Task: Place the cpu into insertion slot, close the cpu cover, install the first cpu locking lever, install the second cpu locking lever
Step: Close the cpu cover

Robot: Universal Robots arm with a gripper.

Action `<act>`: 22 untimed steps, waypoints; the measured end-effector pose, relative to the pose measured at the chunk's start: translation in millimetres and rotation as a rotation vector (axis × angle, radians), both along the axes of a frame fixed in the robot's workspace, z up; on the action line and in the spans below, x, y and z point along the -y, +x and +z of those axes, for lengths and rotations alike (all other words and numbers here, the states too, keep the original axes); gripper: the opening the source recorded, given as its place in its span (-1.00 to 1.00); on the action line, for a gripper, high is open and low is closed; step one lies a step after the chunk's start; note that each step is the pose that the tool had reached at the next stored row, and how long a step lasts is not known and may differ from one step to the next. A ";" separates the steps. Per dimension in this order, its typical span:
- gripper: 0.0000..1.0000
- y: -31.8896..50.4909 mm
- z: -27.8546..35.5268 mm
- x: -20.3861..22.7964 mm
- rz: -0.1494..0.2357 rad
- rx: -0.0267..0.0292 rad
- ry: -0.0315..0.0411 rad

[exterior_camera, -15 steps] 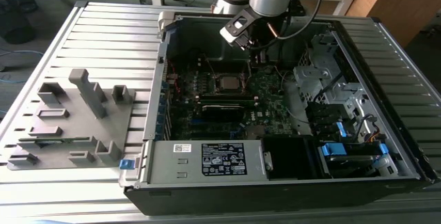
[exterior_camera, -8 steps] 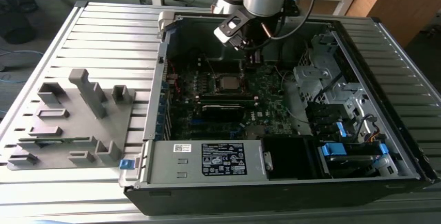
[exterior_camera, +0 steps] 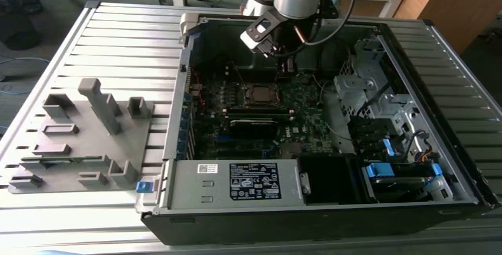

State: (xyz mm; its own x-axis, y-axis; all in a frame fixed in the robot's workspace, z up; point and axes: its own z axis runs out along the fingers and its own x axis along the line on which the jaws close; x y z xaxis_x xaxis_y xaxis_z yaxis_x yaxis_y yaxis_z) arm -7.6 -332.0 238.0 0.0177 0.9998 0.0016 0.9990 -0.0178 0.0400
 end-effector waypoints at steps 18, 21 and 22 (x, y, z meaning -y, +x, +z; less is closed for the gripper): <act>-0.79 -7.2 -2.4 2.5 0.002 0.0001 0.0001; -0.79 -7.4 -2.3 2.6 0.002 0.0001 -0.0001; -0.79 -7.4 -2.3 2.6 0.002 0.0002 0.0000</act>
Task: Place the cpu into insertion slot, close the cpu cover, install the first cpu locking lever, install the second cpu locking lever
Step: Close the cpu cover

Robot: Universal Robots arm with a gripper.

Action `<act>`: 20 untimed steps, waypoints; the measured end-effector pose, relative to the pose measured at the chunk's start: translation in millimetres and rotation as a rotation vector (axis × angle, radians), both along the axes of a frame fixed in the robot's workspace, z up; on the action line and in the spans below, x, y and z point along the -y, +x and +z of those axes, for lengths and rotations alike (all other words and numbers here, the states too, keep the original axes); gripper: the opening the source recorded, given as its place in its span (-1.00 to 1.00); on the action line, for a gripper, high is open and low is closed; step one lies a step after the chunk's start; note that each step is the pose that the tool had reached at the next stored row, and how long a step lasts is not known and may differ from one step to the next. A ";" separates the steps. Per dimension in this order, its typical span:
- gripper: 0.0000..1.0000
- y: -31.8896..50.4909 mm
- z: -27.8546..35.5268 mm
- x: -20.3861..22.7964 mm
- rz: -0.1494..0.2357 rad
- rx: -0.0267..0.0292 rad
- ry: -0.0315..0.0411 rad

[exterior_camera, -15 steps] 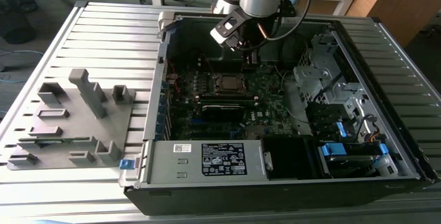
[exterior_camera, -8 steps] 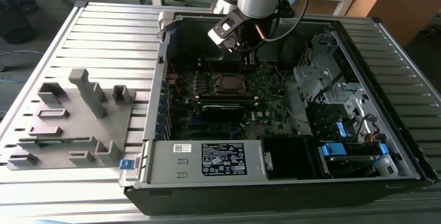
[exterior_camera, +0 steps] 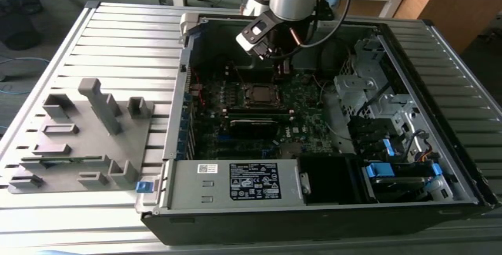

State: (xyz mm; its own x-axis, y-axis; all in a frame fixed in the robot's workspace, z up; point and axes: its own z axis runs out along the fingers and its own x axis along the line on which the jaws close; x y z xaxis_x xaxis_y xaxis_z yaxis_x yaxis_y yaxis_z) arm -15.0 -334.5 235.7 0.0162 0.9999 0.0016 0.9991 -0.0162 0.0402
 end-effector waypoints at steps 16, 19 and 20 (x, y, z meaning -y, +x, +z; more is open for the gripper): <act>-0.79 -5.8 -1.3 0.0 0.139 0.0000 -0.0008; -0.79 -5.8 -1.5 0.0 0.194 0.0001 -0.0012; -0.79 -5.8 -1.6 0.0 0.212 0.0000 -0.0014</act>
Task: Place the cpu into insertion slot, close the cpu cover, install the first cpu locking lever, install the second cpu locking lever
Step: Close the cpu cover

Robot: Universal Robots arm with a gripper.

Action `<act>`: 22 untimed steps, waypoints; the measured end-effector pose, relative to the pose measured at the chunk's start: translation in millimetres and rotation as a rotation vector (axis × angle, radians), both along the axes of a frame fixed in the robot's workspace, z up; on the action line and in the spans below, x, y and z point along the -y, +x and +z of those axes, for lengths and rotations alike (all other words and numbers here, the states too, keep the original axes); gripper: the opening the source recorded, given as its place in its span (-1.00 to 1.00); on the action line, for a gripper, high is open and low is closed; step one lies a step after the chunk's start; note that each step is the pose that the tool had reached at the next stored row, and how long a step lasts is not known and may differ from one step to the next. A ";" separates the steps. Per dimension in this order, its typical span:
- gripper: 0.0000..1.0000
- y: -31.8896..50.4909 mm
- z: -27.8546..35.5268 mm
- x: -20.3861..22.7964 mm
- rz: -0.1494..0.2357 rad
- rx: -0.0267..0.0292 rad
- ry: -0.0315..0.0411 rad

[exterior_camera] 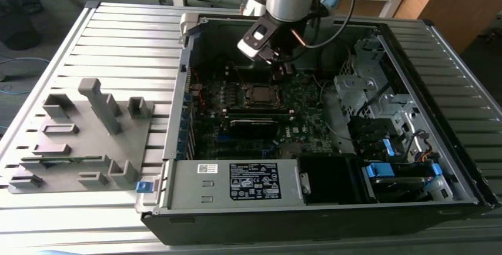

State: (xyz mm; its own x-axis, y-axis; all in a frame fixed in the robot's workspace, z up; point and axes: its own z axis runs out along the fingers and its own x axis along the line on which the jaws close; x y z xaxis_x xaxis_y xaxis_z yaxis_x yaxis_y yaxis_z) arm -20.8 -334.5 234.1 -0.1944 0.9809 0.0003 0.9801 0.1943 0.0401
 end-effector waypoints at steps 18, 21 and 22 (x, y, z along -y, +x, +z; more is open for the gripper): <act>-0.79 0.0 -0.6 0.0 0.327 0.0000 -0.0055; -0.79 0.0 -0.7 0.0 0.383 0.0000 -0.0065; -0.79 0.0 -0.8 0.0 0.401 0.0000 -0.0068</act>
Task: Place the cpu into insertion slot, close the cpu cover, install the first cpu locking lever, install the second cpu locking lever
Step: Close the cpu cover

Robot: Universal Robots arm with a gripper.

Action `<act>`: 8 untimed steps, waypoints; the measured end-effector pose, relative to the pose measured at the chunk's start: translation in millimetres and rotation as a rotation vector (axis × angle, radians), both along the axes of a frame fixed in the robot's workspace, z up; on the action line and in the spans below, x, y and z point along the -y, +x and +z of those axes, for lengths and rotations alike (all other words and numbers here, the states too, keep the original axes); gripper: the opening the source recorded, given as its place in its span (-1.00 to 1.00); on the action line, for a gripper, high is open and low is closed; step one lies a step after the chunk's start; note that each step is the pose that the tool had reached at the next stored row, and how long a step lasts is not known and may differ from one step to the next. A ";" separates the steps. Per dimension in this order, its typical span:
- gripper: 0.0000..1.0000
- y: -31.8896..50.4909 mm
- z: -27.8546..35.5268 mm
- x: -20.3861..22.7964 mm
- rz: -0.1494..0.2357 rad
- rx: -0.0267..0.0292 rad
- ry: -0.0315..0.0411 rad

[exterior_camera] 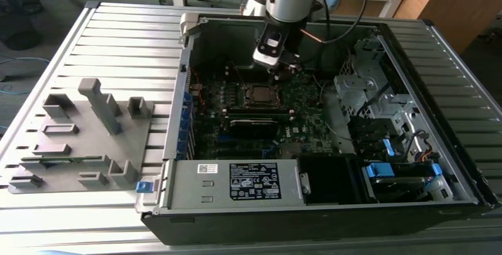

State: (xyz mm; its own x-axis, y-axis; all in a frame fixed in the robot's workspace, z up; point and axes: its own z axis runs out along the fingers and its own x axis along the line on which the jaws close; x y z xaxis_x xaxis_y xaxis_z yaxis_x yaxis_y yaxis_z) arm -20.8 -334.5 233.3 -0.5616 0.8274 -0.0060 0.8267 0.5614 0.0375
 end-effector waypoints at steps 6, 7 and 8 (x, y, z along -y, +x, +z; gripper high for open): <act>-0.79 0.0 -0.2 0.0 0.109 0.0000 -0.0019; -0.79 0.0 -0.2 0.0 0.127 0.0000 -0.0022; -0.79 0.0 -0.3 0.0 0.145 0.0000 -0.0024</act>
